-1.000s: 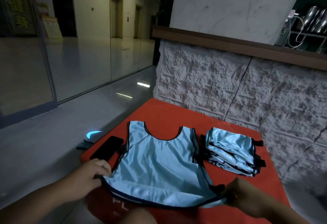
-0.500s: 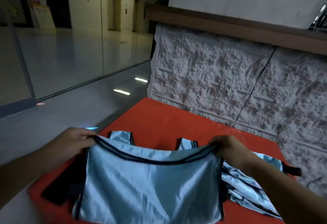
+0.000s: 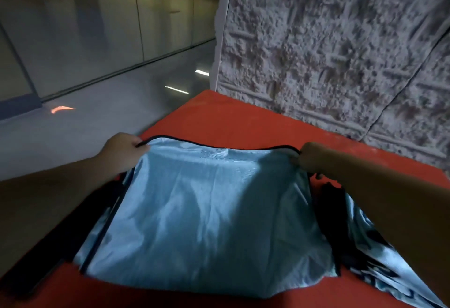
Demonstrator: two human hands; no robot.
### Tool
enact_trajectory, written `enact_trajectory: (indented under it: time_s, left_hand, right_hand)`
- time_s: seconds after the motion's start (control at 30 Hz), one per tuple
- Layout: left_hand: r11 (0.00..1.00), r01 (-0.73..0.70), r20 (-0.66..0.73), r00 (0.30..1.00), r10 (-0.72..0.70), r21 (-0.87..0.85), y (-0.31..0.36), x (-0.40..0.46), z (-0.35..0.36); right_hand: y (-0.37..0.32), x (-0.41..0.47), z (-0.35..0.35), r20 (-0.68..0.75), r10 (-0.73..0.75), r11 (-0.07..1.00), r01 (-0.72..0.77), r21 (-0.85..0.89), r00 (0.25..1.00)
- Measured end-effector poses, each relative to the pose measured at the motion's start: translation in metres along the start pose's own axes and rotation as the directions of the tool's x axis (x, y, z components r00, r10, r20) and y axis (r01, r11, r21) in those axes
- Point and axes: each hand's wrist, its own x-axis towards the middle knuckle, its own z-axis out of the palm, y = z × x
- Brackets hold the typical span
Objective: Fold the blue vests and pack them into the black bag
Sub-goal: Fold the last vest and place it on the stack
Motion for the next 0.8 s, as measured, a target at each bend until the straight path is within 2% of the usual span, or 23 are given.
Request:
enact_trajectory:
  time_s: [0.07, 0.17, 0.27, 0.37, 0.43, 0.53, 0.6, 0.8]
  left_hand:
    - [0.997, -0.004, -0.031, 0.999, 0.007, 0.08, 0.002, 0.002, 0.004]
    - [0.995, -0.002, -0.082, 0.997, 0.011, 0.104, 0.006, 0.0, 0.006]
    - [0.986, 0.021, -0.054, 0.998, -0.013, 0.168, 0.012, -0.005, 0.003]
    - [0.964, 0.019, 0.1, 0.994, -0.047, 0.265, 0.015, -0.008, 0.0]
    - [0.97, 0.03, 0.123, 0.99, -0.061, 0.24, 0.016, -0.011, -0.002]
    - [0.989, 0.09, 0.091, 0.991, -0.101, 0.116, 0.02, -0.019, -0.008]
    - [0.992, 0.121, 0.091, 0.988, -0.123, 0.024, 0.025, -0.025, -0.013]
    - [0.989, 0.14, 0.044, 0.989, -0.138, -0.046, 0.028, -0.057, -0.029]
  right_hand:
    - [-0.002, -0.002, 0.001, -0.017, -0.018, 0.992, 0.016, -0.122, 1.0]
    - [-0.018, -0.019, -0.003, -0.145, -0.113, 0.963, 0.073, -0.258, 0.983]
    - [-0.046, -0.061, 0.016, -0.249, -0.26, 0.959, 0.22, -0.177, 0.933]
    - [-0.058, -0.133, 0.066, -0.162, -0.419, 0.908, 0.417, -0.052, 0.893]
    - [-0.042, -0.175, 0.103, -0.141, -0.475, 0.88, 0.465, -0.1, 0.869]
    - [-0.006, -0.193, 0.134, -0.159, -0.4, 0.916, 0.392, -0.078, 0.903]
    - [0.012, -0.191, 0.137, -0.161, -0.424, 0.904, 0.426, -0.024, 0.891]
    - [0.027, -0.178, 0.13, -0.19, -0.482, 0.867, 0.497, 0.035, 0.855]
